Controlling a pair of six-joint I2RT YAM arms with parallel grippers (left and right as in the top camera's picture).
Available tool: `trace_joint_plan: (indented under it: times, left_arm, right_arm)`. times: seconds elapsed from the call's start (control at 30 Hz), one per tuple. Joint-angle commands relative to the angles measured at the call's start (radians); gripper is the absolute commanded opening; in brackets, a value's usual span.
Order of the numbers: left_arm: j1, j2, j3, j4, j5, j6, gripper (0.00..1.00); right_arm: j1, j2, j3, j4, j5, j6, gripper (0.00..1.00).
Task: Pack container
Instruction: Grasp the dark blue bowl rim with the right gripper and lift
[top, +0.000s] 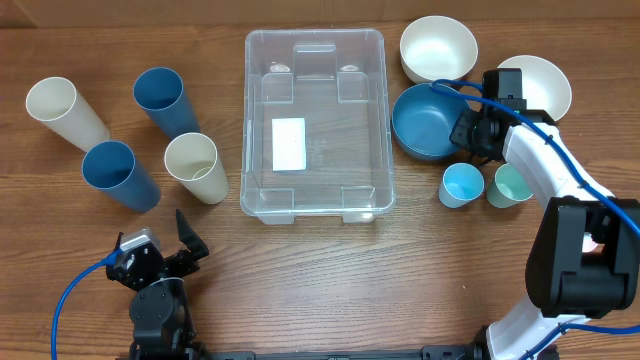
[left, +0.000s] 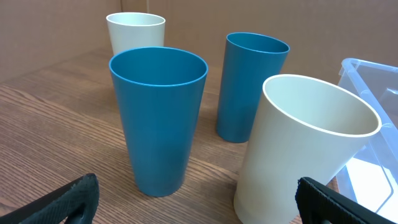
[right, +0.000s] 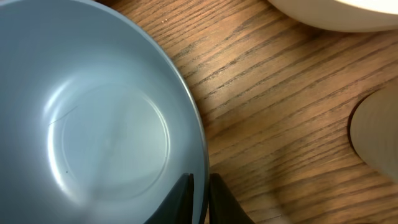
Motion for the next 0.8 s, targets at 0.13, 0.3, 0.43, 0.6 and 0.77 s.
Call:
trace_joint_plan:
  times: [0.13, 0.3, 0.43, 0.6, 0.77]
  left_arm:
    - [0.005, -0.005, -0.002, 0.0, -0.019, 0.02, 1.0]
    - [0.005, -0.005, -0.002, 0.0, -0.019, 0.02, 1.0]
    - [0.005, -0.005, -0.002, 0.0, -0.019, 0.02, 1.0]
    - [0.005, -0.005, -0.002, 0.0, -0.019, 0.02, 1.0]
    - [0.005, -0.005, -0.002, 0.0, -0.019, 0.02, 1.0]
  right_arm:
    - [-0.003, 0.058, -0.01, 0.017, 0.011, -0.006, 0.06]
    - [-0.003, 0.06, -0.01, 0.031, 0.011, -0.006, 0.04]
    - [-0.003, 0.06, -0.006, 0.039, 0.011, -0.01, 0.04]
    - [-0.003, 0.038, 0.057, -0.008, 0.019, -0.036, 0.04]
    - [-0.003, -0.016, 0.185, -0.129, 0.04, -0.059, 0.04]
